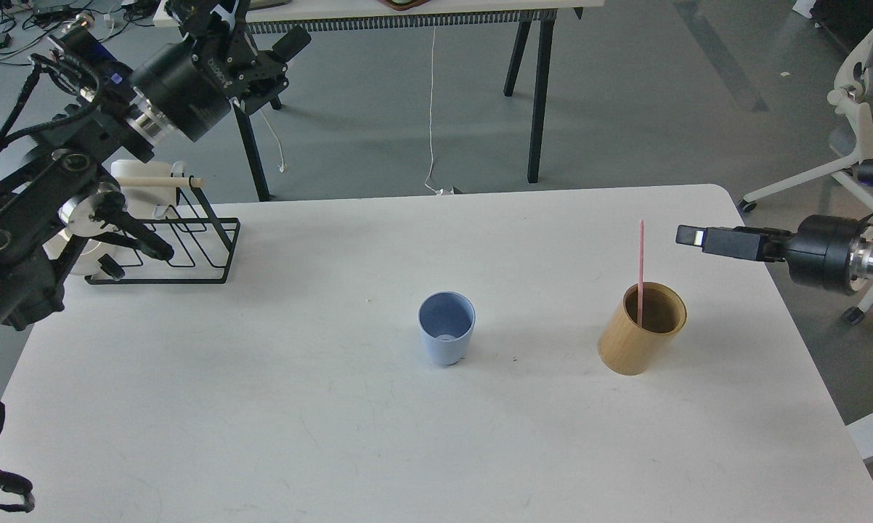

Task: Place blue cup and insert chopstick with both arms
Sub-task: 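Grasp the pink stick in the tan cup with the right gripper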

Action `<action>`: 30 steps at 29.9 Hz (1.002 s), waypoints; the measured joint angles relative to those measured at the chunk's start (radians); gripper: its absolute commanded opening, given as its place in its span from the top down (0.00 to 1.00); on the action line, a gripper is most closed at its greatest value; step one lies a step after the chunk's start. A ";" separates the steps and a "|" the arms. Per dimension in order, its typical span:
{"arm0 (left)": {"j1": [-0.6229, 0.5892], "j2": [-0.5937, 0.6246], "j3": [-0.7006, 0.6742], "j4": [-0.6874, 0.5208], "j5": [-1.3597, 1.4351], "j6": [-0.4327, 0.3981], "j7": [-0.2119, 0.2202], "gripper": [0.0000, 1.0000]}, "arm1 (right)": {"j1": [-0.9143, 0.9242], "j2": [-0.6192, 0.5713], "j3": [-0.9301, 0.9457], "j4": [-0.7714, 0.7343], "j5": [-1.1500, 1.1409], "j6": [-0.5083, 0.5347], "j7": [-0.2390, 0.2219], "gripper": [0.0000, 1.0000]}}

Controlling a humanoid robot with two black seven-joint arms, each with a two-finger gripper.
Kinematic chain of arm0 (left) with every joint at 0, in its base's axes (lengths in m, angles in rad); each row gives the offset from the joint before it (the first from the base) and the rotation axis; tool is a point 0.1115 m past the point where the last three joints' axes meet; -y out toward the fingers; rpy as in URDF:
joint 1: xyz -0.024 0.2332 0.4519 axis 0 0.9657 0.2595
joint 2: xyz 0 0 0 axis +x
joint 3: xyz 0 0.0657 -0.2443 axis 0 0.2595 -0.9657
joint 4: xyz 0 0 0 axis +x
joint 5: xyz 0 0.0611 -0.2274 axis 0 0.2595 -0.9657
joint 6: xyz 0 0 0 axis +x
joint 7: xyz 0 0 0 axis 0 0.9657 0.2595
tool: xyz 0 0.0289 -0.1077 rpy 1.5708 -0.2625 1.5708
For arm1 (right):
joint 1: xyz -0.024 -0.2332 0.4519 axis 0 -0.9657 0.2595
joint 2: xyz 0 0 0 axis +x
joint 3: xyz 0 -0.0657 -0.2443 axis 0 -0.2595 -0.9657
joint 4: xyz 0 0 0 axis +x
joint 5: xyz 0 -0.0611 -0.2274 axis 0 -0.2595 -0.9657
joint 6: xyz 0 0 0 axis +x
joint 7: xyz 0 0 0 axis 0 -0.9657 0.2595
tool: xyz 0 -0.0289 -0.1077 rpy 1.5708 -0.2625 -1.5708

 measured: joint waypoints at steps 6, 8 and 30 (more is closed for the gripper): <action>0.027 0.003 -0.001 -0.001 -0.001 0.000 0.000 0.01 | 0.020 0.059 -0.076 -0.026 -0.015 -0.089 0.000 0.02; 0.029 0.002 -0.001 -0.001 -0.001 0.000 0.000 0.01 | 0.022 0.077 -0.085 -0.032 -0.015 -0.095 0.000 0.03; 0.040 -0.007 0.000 0.004 -0.001 0.000 0.000 0.01 | 0.024 0.112 -0.093 -0.033 -0.016 -0.112 0.000 0.63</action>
